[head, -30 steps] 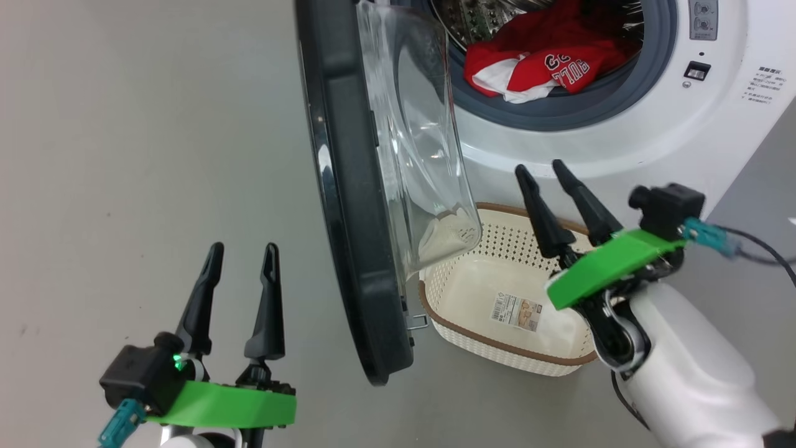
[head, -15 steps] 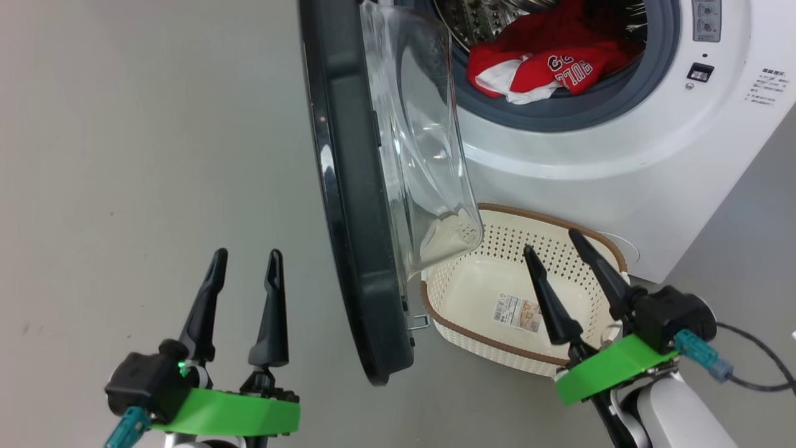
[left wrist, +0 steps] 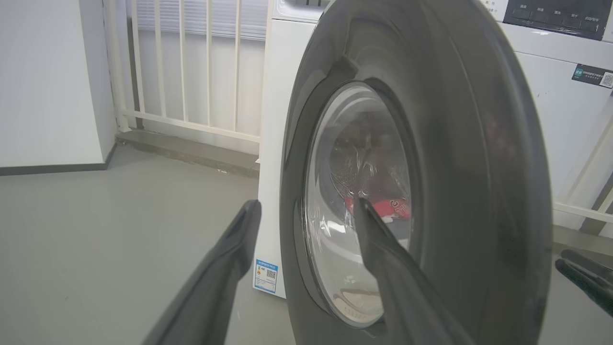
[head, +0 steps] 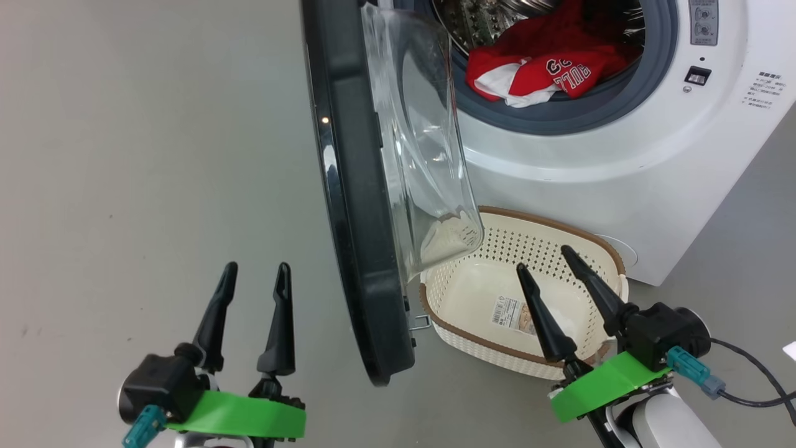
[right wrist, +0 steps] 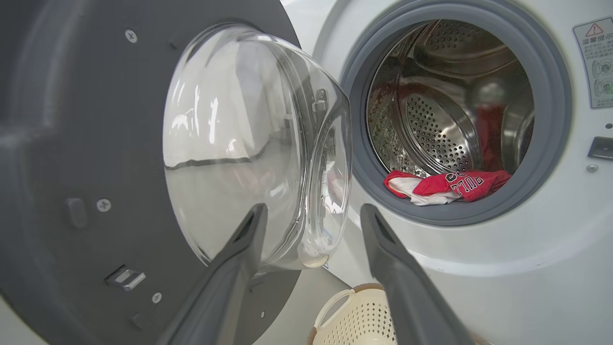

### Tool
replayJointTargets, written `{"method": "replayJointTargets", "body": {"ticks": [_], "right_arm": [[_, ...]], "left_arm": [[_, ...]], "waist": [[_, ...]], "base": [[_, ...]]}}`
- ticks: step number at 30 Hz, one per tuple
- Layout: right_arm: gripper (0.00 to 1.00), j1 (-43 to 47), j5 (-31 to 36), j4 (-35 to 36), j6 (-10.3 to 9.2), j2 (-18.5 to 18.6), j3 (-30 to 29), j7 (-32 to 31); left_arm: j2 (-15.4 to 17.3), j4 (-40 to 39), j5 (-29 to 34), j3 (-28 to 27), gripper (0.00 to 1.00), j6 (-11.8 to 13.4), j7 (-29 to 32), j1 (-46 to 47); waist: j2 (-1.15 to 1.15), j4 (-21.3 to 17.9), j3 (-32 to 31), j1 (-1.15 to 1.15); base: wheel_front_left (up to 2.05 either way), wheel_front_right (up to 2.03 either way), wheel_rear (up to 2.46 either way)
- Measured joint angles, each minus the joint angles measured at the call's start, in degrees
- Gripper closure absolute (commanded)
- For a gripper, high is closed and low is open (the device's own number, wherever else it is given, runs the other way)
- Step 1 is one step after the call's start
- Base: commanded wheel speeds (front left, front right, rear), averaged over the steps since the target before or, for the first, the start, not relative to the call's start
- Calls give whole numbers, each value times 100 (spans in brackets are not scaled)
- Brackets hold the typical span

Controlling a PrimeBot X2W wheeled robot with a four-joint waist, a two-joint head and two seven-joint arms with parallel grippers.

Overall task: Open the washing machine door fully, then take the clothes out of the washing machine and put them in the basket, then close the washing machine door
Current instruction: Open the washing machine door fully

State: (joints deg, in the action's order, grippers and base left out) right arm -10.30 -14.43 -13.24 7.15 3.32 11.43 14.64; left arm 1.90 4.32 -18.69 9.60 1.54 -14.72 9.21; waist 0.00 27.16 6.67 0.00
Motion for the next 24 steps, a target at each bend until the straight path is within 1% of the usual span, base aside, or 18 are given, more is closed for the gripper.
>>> {"method": "replayJointTargets", "body": {"ticks": [1, 2, 12, 17, 24], "right_arm": [[0, 25, -8, 2, 0, 0, 5, 0], [0, 49, -9, 1, 1, 0, 9, 0], [0, 92, -63, -20, 7, -2, -7, 0], [0, 92, -205, -24, 7, -3, -3, 0], [0, 92, -240, -29, 7, -3, 3, -1]], "left_arm": [[0, 24, 0, 4, 52, 0, 0, 0], [1, 59, 0, 13, 100, 0, 0, -1], [2, 162, 59, 63, 100, 0, 0, 1], [5, -54, 137, 56, 100, 2, 0, 15], [9, -561, 307, 69, 100, 0, 0, 195]], "waist": [[0, -1, -5, 0], [0, -1, -10, 0], [0, -3, -55, 0], [0, -19, -59, 0], [0, -43, -20, 0]], "base": [[0, 0, 0], [0, 0, 0], [0, 0, 0], [0, 0, 0], [0, 0, 0]]}}
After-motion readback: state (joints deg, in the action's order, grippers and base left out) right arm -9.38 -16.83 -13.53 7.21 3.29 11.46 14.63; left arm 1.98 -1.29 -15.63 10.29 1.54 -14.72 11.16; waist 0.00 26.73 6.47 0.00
